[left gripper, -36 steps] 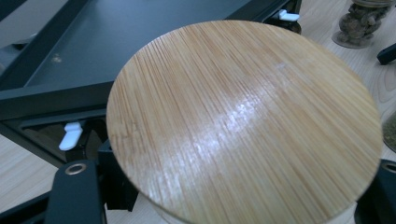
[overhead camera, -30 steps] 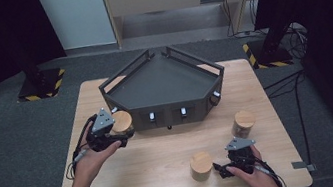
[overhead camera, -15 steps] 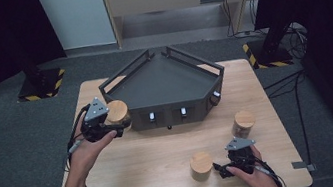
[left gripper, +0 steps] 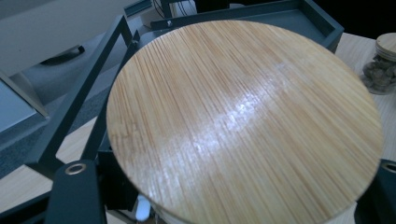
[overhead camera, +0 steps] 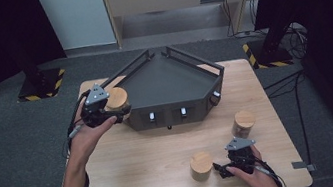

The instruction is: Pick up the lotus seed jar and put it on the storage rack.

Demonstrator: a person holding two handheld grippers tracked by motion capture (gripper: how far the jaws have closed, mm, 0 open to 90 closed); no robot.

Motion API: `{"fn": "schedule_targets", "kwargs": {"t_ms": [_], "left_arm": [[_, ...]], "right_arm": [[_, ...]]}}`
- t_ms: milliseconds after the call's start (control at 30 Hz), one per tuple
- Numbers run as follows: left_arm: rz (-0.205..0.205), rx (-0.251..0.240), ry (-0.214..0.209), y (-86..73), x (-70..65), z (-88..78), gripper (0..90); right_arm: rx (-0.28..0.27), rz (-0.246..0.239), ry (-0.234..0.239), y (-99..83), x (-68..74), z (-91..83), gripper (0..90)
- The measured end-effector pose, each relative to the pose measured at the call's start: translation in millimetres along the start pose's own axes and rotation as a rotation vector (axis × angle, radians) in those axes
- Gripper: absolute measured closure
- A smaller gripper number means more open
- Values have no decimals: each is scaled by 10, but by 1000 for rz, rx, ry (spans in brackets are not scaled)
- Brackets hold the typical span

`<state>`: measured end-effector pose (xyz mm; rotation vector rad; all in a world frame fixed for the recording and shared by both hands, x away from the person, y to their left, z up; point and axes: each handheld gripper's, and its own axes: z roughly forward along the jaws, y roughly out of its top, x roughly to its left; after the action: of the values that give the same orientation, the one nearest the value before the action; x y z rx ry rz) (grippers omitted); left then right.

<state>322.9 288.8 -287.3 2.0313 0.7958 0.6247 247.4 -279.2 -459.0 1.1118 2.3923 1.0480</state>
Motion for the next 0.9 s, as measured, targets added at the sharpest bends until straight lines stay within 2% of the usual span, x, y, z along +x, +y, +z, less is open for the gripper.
{"fn": "schedule_targets", "kwargs": {"t_ms": [167,400,633,900], "left_arm": [[7,-2,0,114,48,88,246],[-6,7,4,236,119,243,246],[-21,-5,5,291,172,389,246],[-33,12,19,328,229,535,246]], "right_arm": [[0,0,0,0,0,0,3],[0,0,0,0,0,0,4],[-1,1,0,-1,1,1,4],[-2,-1,0,-2,0,1,4]]}}
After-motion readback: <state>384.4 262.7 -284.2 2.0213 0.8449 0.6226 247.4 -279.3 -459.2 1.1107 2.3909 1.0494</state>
